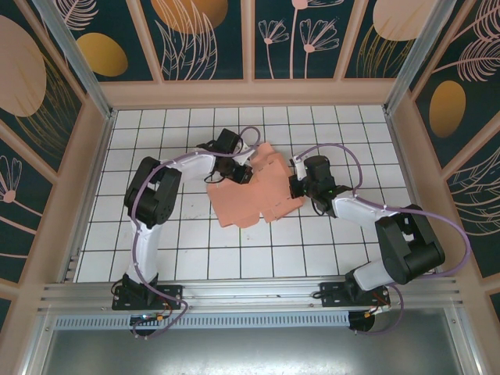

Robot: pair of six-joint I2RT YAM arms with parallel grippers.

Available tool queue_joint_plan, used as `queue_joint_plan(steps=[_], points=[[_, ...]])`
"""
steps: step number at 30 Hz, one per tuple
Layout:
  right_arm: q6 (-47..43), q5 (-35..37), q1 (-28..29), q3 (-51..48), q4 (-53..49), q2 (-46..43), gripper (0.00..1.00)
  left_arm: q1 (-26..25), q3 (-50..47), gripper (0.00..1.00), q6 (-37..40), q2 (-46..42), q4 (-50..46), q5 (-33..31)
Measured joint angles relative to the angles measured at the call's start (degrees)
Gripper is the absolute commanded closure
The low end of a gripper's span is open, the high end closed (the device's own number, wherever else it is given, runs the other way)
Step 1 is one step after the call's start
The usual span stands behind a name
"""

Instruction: Fold the paper box

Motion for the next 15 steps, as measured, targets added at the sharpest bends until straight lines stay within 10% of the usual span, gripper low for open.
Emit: queue_joint_plan(steps=[15], points=[[0.7, 0.5, 0.3, 0.1, -0.5, 1.3, 1.0, -3.3, 3.1, 0.95, -0.7, 1.7, -0.4, -10.7]])
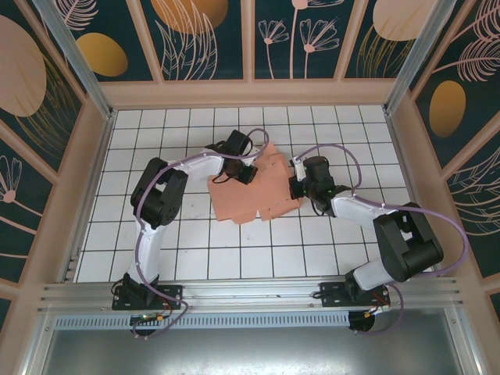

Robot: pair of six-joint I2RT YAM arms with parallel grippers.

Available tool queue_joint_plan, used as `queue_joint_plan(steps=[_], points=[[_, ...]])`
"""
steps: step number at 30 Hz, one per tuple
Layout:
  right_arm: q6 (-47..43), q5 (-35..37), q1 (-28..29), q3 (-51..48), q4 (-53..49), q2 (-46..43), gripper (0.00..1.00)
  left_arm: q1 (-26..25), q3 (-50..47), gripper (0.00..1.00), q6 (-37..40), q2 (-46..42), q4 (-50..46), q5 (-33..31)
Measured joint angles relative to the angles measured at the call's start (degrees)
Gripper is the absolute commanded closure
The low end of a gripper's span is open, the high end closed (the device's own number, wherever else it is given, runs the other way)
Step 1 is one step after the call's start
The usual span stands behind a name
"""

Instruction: Fold the paper box

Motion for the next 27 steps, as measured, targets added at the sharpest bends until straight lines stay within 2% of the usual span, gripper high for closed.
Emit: queue_joint_plan(steps=[4, 6, 8, 12, 19, 23, 27], points=[[-0.2, 2.1, 0.8, 0.8, -0.5, 1.4, 1.0, 0.0, -3.3, 0.8, -1.9, -1.4, 4.5, 0.3], [-0.3, 2.8, 1.2, 1.4, -0.8, 1.9, 1.0, 0.0, -6.4, 0.79, -3.0, -3.7, 6.9, 0.8], [-0.6, 3.4, 1.6, 1.9, -1.2, 2.1, 1.0, 0.2, -10.4, 0.7, -4.5, -6.9, 10.3, 1.1], [-1.4, 4.0, 2.0, 2.8, -2.1, 2.3, 1.0, 1.8, -18.0, 0.67, -7.6, -15.3, 17.7, 1.9], [-3.3, 6.2, 3.1, 4.8, -4.3, 2.8, 1.0, 7.1, -24.7, 0.51, -12.2, -25.4, 29.0, 1.6], [-5.3, 9.6, 5.0, 7.0, -6.1, 3.9, 1.0, 9.2, -27.5, 0.35, -14.6, -25.8, 32.7, 1.7], [-8.0, 14.6, 8.1, 9.0, -7.6, 4.9, 1.0, 10.8, -29.5, 0.07, -17.0, -25.9, 34.2, 0.9]])
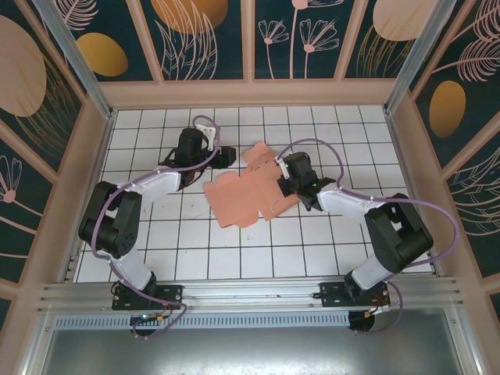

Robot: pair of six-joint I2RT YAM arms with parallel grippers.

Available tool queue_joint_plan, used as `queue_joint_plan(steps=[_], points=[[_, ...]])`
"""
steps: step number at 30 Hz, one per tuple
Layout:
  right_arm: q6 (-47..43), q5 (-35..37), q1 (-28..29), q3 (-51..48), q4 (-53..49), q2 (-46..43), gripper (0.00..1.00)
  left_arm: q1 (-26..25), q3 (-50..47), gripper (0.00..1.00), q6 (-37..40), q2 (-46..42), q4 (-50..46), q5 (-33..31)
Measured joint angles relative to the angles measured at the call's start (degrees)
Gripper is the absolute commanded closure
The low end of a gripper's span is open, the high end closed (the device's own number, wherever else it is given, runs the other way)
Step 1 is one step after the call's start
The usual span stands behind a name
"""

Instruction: Fold the paper box

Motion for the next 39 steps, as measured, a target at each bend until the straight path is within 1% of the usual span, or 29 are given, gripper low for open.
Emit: queue_joint_plan(steps=[1, 2, 8, 15, 23, 26, 32, 39], points=[[-0.9, 1.4, 0.9, 0.5, -0.4, 0.3, 1.0, 0.4, -0.5, 0.02, -0.5, -0.2, 0.4, -0.4], [-1.5, 2.5, 1.5, 1.0, -0.7, 0.5, 1.0, 0.7, -0.8, 0.01, -1.3, -0.4, 0.8, -0.6], [-6.8, 10.6, 5.9, 3.7, -1.7, 2.1, 1.0, 3.2, -2.6, 0.01, -4.1, -2.3, 3.6, -2.1], [-14.3, 19.5, 10.6, 5.6, -1.4, 3.7, 1.0, 5.7, -5.8, 0.01, -8.5, -4.4, 5.2, -5.3], [-24.4, 28.3, 15.0, 5.8, 3.9, 6.6, 1.0, 6.3, -6.5, 0.01, -10.4, -5.4, 5.6, -8.2], [-29.0, 30.8, 16.9, 5.5, 7.9, 7.6, 1.0, 7.0, -6.6, 0.01, -11.4, -5.5, 5.9, -8.1], [-39.3, 35.8, 20.2, 2.9, 19.8, 10.8, 1.0, 9.7, -7.3, 0.02, -14.5, -5.5, 6.6, -6.9], [-51.5, 39.9, 22.0, -3.3, 36.4, 13.9, 1.0, 10.1, -7.7, 0.02, -13.9, -5.5, 6.9, -5.2]])
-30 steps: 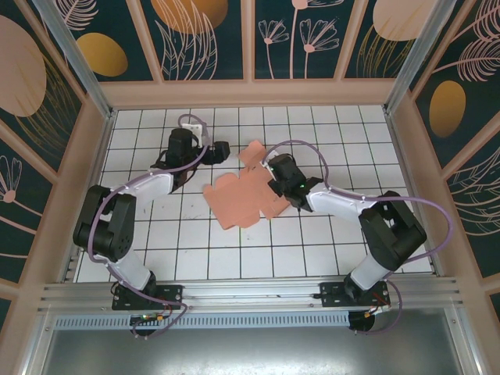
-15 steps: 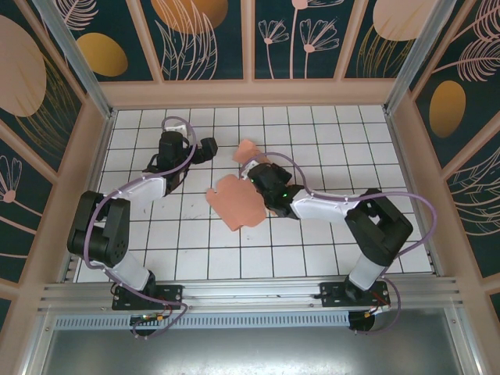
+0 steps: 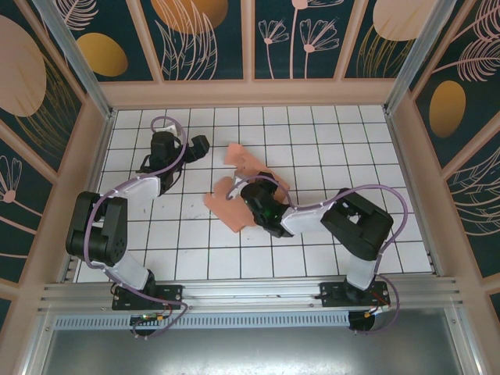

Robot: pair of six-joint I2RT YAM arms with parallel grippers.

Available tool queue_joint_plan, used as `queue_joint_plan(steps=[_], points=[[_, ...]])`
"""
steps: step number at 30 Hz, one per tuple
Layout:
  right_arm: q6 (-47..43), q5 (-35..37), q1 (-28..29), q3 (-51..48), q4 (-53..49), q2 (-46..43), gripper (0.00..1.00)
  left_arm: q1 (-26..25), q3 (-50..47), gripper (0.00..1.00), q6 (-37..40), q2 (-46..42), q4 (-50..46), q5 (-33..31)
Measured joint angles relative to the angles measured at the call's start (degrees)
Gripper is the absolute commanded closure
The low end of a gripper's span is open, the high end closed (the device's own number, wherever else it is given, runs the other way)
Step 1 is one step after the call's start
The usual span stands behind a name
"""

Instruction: Fold the paper box

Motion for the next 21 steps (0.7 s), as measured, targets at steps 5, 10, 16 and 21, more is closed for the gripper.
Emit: queue_joint_plan(steps=[5, 10, 16, 21], points=[[-4.9, 1.0, 0.5, -2.8, 7.8, 0.7, 1.0, 0.0, 0.5, 0.02, 3.1, 0.6, -0.2, 3.3], [-9.6, 1.3, 0.8, -5.3, 15.8, 1.8, 1.0, 0.0, 2.7, 0.01, 4.3, 2.5, -0.5, 6.4], [-9.5, 0.9, 0.9, -5.7, 16.6, 1.9, 1.0, 0.0, 7.1, 0.04, 7.4, 5.9, -2.3, 6.2], [-6.5, -1.3, 0.9, -6.2, 14.8, 0.6, 1.0, 0.0, 15.9, 0.14, 11.7, 12.6, -8.0, 5.7]])
